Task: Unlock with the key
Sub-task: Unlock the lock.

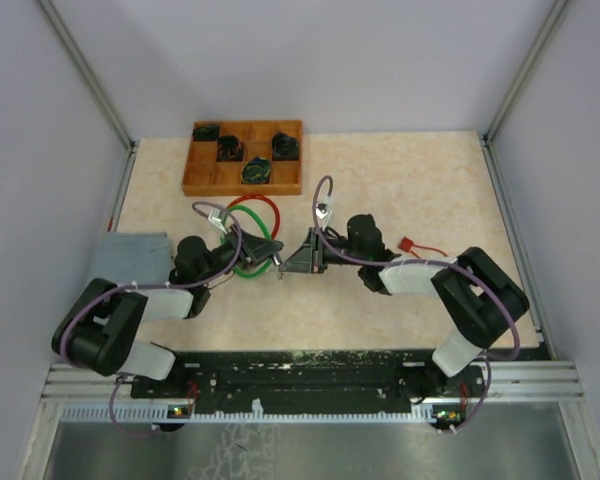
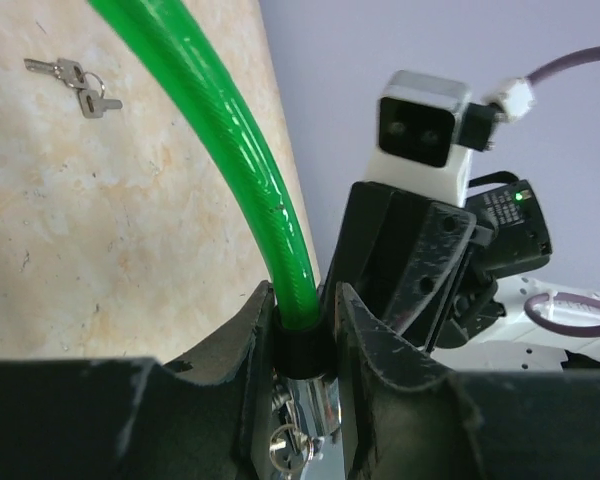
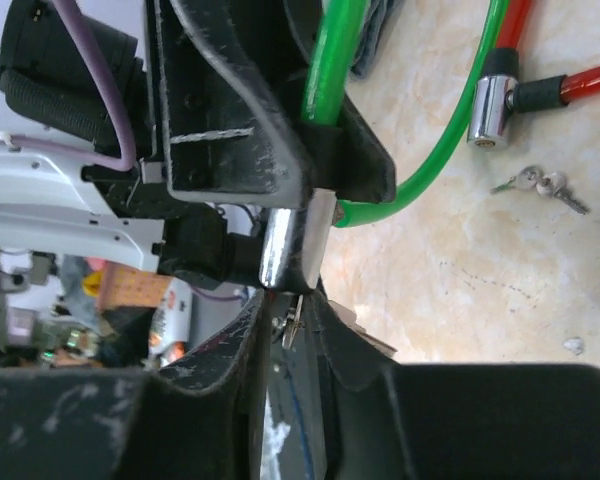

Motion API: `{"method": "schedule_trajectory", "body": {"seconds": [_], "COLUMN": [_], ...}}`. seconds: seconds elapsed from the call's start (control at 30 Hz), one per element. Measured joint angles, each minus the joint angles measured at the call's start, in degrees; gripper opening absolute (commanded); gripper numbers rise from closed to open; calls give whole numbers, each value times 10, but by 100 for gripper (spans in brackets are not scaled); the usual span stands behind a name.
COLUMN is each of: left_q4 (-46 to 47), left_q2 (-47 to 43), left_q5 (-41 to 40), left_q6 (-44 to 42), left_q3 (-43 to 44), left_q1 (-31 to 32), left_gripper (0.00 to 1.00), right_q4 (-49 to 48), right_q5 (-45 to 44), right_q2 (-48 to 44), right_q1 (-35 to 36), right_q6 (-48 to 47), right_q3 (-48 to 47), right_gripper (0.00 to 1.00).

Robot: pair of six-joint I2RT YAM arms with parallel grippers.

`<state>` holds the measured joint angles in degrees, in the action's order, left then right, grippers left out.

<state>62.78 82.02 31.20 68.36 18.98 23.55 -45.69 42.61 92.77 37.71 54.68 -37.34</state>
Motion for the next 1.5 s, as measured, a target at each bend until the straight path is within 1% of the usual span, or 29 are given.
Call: {"method": "schedule_trajectory", "body": {"seconds": [0.1, 0.17, 0.3, 0.4, 0.5, 0.57, 0.67, 0.83, 1.03, 1.13, 1.27, 1.5], "left_q4": [-7, -28, -91, -149, -197, -212, -207, -162, -149, -144, -138, -133], "left_q2": [-14, -35, -82, -123, -155, -166, -172, -174, -188, -199, -203, -204], "left_q5": [-12, -18, -38, -63, -87, -99, -110, -119, -126, -130, -132, -132], "left_q6": [4, 4, -1, -7, -12, -15, -16, -12, -12, -13, -12, -11], "left_q3": [-6, -11, -12, -12, -11, -11, -12, -28, -31, -31, -31, -31], "left_q1": [0, 1, 3, 3, 4, 3, 4, 3, 3, 3, 4, 3], "left_gripper": [0, 0, 0, 0, 0, 0, 0, 0, 0, 0, 0, 0], "right_q4": [53, 96, 179, 226, 255, 260, 255, 172, 126, 108, 83, 29], "right_q5": [-9, -28, -82, -131, -168, -184, -195, -190, -181, -176, -170, -156], "right_q2": [-32, -61, -121, -168, -194, -198, -196, -180, -143, -131, -123, -106], "right_q1": [0, 0, 8, 28, 55, 65, 68, 68, 68, 69, 72, 72], "right_q6": [-53, -101, -219, -319, -404, -428, -404, -285, -183, -155, -127, -83], "right_q3": [-12, -23, -49, -51, -50, -50, -50, -21, -10, -9, -9, -9], "right_gripper": [36, 41, 42, 41, 38, 35, 33, 28, 25, 23, 17, 16]}}
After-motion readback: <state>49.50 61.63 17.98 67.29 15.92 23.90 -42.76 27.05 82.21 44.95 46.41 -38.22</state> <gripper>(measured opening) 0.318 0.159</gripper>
